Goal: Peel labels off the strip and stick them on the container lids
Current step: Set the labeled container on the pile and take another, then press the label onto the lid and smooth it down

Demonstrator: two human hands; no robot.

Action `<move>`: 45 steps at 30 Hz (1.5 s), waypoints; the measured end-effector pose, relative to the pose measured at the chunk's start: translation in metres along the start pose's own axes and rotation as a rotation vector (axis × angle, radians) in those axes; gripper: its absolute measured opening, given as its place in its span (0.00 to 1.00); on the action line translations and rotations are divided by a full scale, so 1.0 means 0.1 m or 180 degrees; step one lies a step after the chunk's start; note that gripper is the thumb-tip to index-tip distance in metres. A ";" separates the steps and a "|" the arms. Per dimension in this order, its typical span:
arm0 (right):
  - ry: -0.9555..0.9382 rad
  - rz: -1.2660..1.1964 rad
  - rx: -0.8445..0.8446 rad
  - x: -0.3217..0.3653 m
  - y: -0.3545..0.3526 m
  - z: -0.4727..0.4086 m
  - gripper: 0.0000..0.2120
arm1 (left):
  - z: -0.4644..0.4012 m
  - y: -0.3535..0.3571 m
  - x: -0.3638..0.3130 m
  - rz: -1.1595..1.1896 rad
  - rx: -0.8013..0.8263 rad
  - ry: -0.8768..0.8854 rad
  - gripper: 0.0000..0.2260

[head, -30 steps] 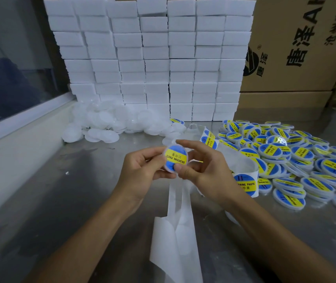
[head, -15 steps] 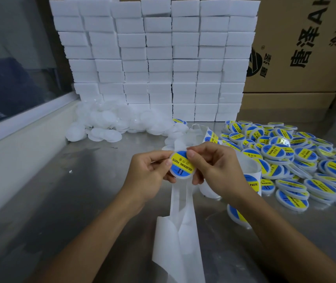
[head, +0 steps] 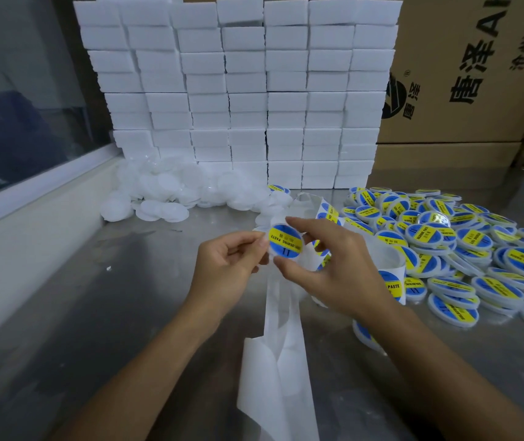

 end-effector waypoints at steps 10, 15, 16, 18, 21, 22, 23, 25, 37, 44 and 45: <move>0.1689 0.1344 -0.1264 -0.85 -1.04 0.06 0.19 | 0.06 0.11 0.20 -0.1424 0.0328 -0.0027 0.19; 0.2507 0.1901 -0.1304 -1.14 -1.21 0.24 0.13 | 0.08 0.15 0.21 -0.1434 0.0445 0.0097 0.16; 0.2610 0.1917 -0.1257 -1.17 -1.21 0.26 0.11 | 0.09 0.16 0.21 -0.1511 0.0445 0.0125 0.16; 0.2713 0.1907 -0.1234 -1.19 -1.22 0.28 0.10 | 0.10 0.18 0.22 -0.1624 0.0431 0.0171 0.16; 0.2487 0.1951 -0.1285 -1.08 -1.21 0.23 0.11 | 0.12 0.23 0.21 -0.1695 0.0507 0.0215 0.14; 0.2309 0.1956 -0.1300 -1.01 -1.20 0.19 0.11 | 0.13 0.24 0.20 -0.1702 0.0546 0.0233 0.15; 0.2097 0.1921 -0.1297 -0.92 -1.17 0.15 0.11 | 0.14 0.25 0.19 -0.1704 0.0550 0.0256 0.16; 0.1648 0.1658 -0.1215 -0.73 -1.06 0.05 0.09 | 0.14 0.24 0.16 -0.1731 0.0493 0.0303 0.19; 0.0955 0.1435 0.0838 -0.24 -0.10 0.00 0.08 | 0.17 0.31 0.11 -0.1921 0.0583 0.0533 0.09; 0.0878 0.0412 0.0413 -0.17 -0.02 0.00 0.12 | 0.10 0.22 0.06 -0.0419 0.0522 -0.0140 0.11; 0.0810 0.0255 0.0310 -0.15 -0.02 0.00 0.11 | 0.11 0.23 0.07 -0.0354 0.0582 -0.0164 0.12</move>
Point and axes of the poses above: each hand's wrist, its own z-axis away from the middle knuckle, its own y-axis out of the palm, x = y × z, the point moved 6 cm from there along -z, towards the middle knuckle, and after that the axes turned 12 degrees about -z, right-handed, at the moved point
